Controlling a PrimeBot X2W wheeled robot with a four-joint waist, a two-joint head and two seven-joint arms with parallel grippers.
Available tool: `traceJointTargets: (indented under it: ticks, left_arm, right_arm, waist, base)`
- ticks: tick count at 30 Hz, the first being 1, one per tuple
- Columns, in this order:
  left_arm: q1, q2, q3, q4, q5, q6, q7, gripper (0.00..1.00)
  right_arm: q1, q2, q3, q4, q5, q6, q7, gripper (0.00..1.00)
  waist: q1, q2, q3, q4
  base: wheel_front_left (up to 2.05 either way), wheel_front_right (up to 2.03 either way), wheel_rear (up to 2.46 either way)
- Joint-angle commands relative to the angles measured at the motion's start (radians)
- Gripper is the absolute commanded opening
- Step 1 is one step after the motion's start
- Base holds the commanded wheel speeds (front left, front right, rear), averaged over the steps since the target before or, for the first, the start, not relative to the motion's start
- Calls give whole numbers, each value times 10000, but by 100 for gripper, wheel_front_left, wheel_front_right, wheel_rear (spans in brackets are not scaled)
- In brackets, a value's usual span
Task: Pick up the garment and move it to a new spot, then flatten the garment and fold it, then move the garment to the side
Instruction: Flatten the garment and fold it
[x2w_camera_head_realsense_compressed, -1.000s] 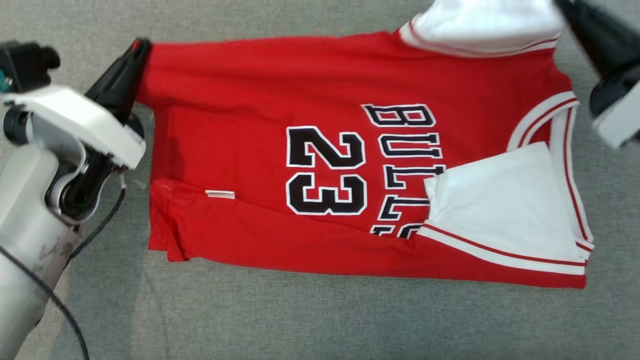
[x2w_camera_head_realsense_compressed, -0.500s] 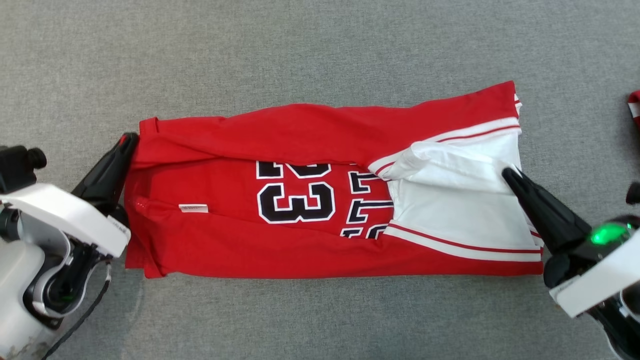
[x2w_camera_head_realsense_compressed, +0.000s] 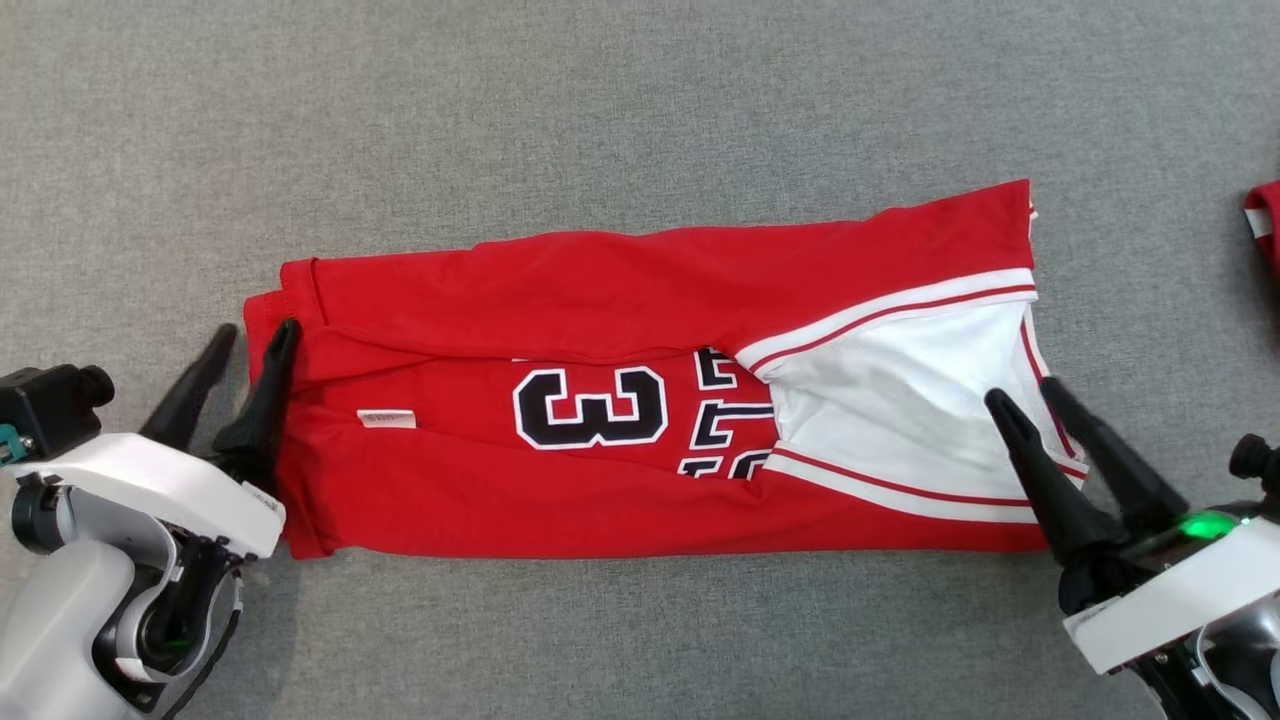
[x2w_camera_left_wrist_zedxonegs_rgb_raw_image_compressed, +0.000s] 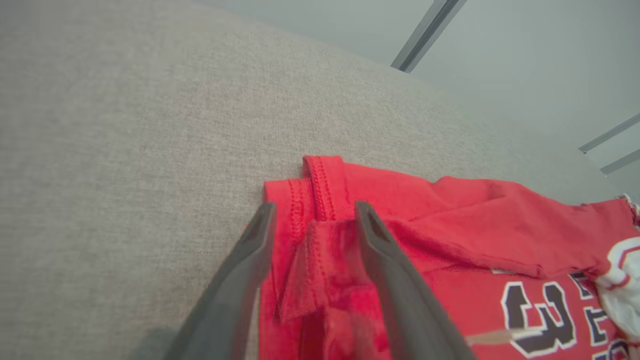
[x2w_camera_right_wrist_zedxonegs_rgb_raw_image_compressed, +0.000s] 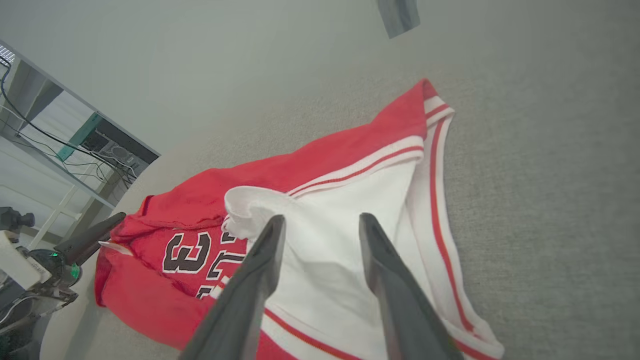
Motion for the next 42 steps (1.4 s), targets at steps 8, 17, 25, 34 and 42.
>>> traceJointTargets:
  ticks: [8,17,25,34,42]
  left_arm:
    - [427,-899,1662,-779,2339,1481,-808,100]
    - [1620,-2041,3421,-1886,5397,1468,-800,100]
    - [2432,-2502,3657,-1687,6378,1081,-801,100]
    - [2670,-2918,3752,-1358,6687,688,-804,100]
    - [2328,-3139,3731,-1365,6896,490,-803,100]
  right_arm:
    - [-572,474,-1050,182,-2346,0,-1888,100]
    - [-975,1084,-2032,842,-4400,0,-2573,100]
    - [-642,1148,-2014,1662,-4767,0,-2775,100]
    - [-484,1076,-2086,2274,-4574,0,-2751,100]
    - [-822,970,-2081,3387,-4449,0,-2590,100]
  waist:
    - [0,0,-421,-9]
    - [0,0,-1067,218]
    - [0,0,-1489,297]
    - [0,0,-1719,471]
    - [0,0,-1488,829]
  base:
    - [0,0,0]
    - [0,0,0]
    - [0,0,0]
    - [0,0,0]
    - [0,0,0]
